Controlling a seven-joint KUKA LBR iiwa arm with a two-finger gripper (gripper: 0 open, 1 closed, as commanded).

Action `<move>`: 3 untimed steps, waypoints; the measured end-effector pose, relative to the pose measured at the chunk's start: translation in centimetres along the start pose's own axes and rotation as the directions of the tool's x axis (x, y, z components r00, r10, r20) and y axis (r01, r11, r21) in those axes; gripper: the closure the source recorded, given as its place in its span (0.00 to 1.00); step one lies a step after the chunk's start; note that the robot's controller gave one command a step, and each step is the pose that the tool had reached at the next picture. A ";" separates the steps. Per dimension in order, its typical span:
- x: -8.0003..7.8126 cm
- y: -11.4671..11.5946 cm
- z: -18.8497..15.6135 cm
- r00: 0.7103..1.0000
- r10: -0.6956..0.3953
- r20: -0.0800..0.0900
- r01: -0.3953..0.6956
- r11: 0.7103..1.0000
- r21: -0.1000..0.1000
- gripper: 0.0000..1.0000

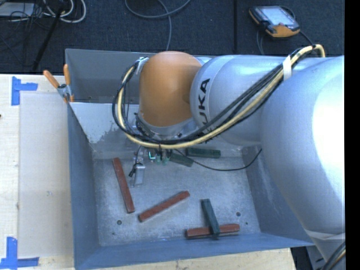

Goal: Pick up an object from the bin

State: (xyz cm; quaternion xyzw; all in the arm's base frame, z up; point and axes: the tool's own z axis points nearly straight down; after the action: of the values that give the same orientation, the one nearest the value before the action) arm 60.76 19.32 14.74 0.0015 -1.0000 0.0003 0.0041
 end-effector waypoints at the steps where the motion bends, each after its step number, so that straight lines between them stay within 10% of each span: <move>1: -0.2 -0.1 -0.5 1.000 0.003 0.007 -0.003 1.000 -0.001 0.00; 3: 8.2 -3.9 5.9 0.994 -0.112 0.000 0.112 0.994 0.004 0.00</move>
Offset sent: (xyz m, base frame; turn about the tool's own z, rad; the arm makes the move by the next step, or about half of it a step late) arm -0.0754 -0.0465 -0.0537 -0.0132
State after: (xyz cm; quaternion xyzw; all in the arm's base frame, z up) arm 52.55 15.35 8.87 0.0576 -0.9983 0.0020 0.0040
